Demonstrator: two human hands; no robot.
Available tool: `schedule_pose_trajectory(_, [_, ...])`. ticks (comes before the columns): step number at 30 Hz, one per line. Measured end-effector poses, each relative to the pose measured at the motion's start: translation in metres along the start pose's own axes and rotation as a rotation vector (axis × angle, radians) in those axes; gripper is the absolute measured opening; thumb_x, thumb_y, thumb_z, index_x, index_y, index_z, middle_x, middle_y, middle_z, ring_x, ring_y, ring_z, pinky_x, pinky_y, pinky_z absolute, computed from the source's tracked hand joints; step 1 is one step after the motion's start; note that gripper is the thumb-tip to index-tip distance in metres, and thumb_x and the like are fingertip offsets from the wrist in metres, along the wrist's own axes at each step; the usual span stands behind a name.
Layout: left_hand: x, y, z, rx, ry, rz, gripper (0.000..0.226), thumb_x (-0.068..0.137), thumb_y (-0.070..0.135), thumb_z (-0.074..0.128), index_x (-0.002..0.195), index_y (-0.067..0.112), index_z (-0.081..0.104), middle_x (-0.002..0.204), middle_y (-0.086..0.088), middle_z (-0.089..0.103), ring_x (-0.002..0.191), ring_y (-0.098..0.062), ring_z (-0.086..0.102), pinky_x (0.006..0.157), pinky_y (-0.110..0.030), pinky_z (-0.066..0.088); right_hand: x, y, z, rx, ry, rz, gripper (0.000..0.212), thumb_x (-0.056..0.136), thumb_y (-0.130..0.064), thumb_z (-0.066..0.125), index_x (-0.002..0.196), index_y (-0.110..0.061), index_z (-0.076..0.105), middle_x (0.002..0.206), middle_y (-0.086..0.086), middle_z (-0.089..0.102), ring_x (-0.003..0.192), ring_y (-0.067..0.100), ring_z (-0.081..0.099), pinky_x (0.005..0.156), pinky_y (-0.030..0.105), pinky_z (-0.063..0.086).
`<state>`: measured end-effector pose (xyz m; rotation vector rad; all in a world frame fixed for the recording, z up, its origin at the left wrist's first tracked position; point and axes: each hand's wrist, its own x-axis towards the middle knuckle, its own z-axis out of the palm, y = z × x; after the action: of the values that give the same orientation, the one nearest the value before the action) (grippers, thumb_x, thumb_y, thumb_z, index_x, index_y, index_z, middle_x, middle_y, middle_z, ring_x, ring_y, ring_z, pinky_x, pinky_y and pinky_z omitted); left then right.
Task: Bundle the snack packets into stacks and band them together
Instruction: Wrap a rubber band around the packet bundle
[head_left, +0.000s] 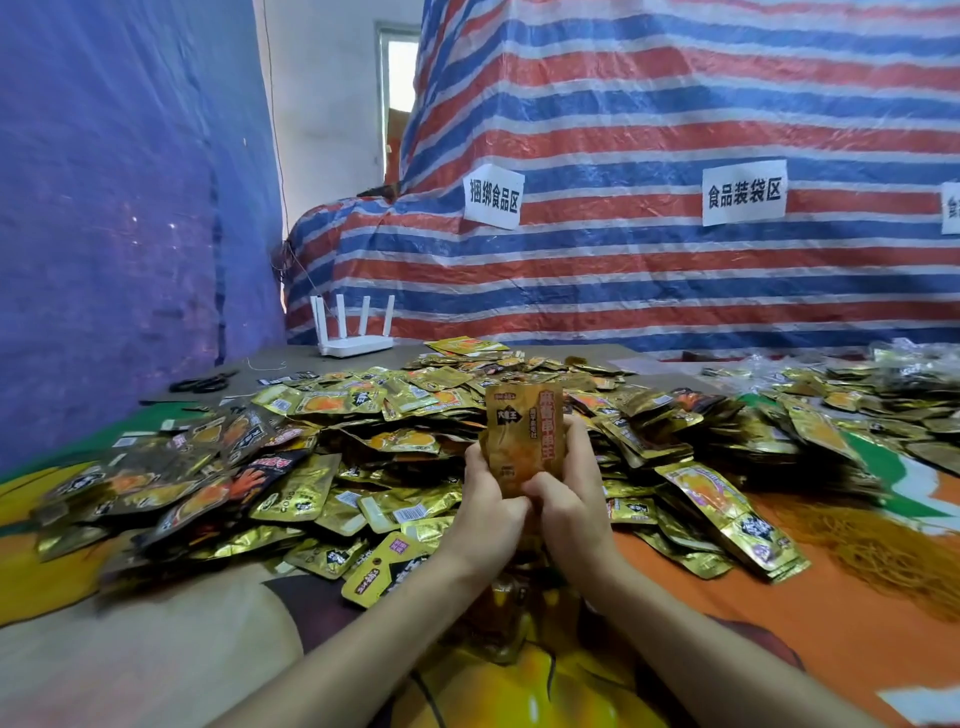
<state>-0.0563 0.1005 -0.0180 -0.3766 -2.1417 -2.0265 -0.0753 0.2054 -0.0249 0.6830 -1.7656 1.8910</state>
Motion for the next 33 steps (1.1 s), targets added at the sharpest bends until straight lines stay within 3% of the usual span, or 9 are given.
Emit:
schedule_pose_trajectory(3, [-0.003, -0.006, 0.000, -0.052, -0.053, 0.010, 0.046, 0.093, 0.002, 0.057, 0.128, 0.027, 0.040, 0.115, -0.004, 0.066, 0.100, -0.012, 0.069, 0.078, -0.021, 0.056, -0.002, -0.003, 0.001, 0.069, 0.061, -0.015, 0.027, 0.078, -0.020, 0.052, 0.103, -0.011, 0.058, 0.094, 0.020, 0.065, 0.089, 0.042, 0.063, 0.076, 0.053, 0.056])
schedule_pose_trajectory(6, [0.000, -0.007, -0.002, -0.143, -0.060, 0.036, 0.050, 0.088, -0.001, 0.069, 0.127, 0.018, 0.046, 0.102, -0.001, 0.073, 0.090, -0.006, 0.072, 0.071, -0.018, 0.056, -0.002, -0.008, 0.000, 0.080, 0.137, 0.027, 0.045, 0.081, -0.051, 0.055, 0.096, -0.009, 0.060, 0.081, 0.007, 0.069, 0.076, 0.026, 0.068, 0.066, 0.040, 0.057])
schedule_pose_trajectory(8, [0.003, -0.005, -0.002, -0.172, -0.057, 0.044, 0.056, 0.078, 0.000, 0.081, 0.123, 0.014, 0.050, 0.099, -0.003, 0.073, 0.083, -0.006, 0.073, 0.066, -0.018, 0.055, -0.001, -0.011, -0.002, 0.078, 0.170, 0.019, 0.047, 0.080, -0.058, 0.055, 0.088, -0.012, 0.058, 0.071, -0.005, 0.065, 0.067, 0.012, 0.063, 0.060, 0.030, 0.054])
schedule_pose_trajectory(10, [0.004, -0.005, 0.000, -0.149, -0.056, 0.056, 0.064, 0.063, 0.004, 0.088, 0.117, 0.014, 0.055, 0.094, -0.003, 0.073, 0.080, -0.009, 0.073, 0.064, -0.020, 0.055, -0.002, -0.013, -0.003, 0.074, 0.167, 0.022, 0.046, 0.081, -0.061, 0.057, 0.082, -0.015, 0.056, 0.066, -0.009, 0.059, 0.064, 0.010, 0.057, 0.060, 0.032, 0.050])
schedule_pose_trajectory(18, [0.016, 0.000, -0.011, -0.039, -0.290, 0.064, 0.063, 0.058, 0.008, 0.083, 0.115, 0.006, 0.057, 0.089, -0.002, 0.074, 0.084, -0.018, 0.072, 0.069, -0.028, 0.056, -0.003, -0.020, -0.006, 0.055, 0.156, 0.141, 0.033, 0.085, -0.043, 0.056, 0.079, -0.011, 0.061, 0.063, -0.008, 0.058, 0.063, 0.009, 0.059, 0.055, 0.024, 0.051])
schedule_pose_trajectory(23, [0.019, -0.001, -0.009, 0.147, -0.338, 0.163, 0.026, 0.064, 0.011, 0.075, 0.089, 0.013, 0.068, 0.077, 0.004, 0.071, 0.074, -0.011, 0.066, 0.067, -0.024, 0.052, -0.003, -0.027, -0.011, 0.097, 0.079, 0.207, 0.042, 0.082, -0.040, 0.048, 0.086, 0.001, 0.058, 0.077, 0.009, 0.055, 0.073, 0.019, 0.054, 0.059, 0.028, 0.045])
schedule_pose_trajectory(26, [0.016, -0.005, 0.002, 0.167, -0.274, 0.214, 0.028, 0.057, 0.027, 0.073, 0.079, 0.012, 0.066, 0.069, 0.004, 0.066, 0.065, -0.011, 0.061, 0.063, -0.027, 0.050, -0.006, -0.028, -0.019, 0.068, 0.058, 0.262, 0.044, 0.082, -0.044, 0.047, 0.095, -0.004, 0.058, 0.085, 0.008, 0.059, 0.077, 0.014, 0.059, 0.065, 0.030, 0.050])
schedule_pose_trajectory(30, [0.015, -0.006, 0.014, 0.159, -0.246, 0.272, 0.030, 0.063, 0.012, 0.072, 0.090, 0.005, 0.063, 0.071, -0.001, 0.070, 0.064, -0.012, 0.064, 0.059, -0.035, 0.051, -0.008, -0.031, -0.053, -0.233, 0.099, 0.173, 0.033, 0.090, -0.049, 0.051, 0.096, -0.018, 0.061, 0.085, -0.004, 0.064, 0.073, 0.000, 0.059, 0.068, 0.021, 0.049])
schedule_pose_trajectory(33, [0.014, -0.004, 0.017, 0.186, -0.264, 0.276, 0.038, 0.071, 0.009, 0.070, 0.104, 0.007, 0.052, 0.083, -0.011, 0.071, 0.070, -0.026, 0.065, 0.061, -0.045, 0.049, 0.003, -0.041, -0.102, -0.573, 0.228, 0.111, 0.005, 0.095, -0.027, 0.062, 0.091, -0.024, 0.064, 0.088, -0.008, 0.066, 0.079, 0.001, 0.061, 0.068, 0.015, 0.047])
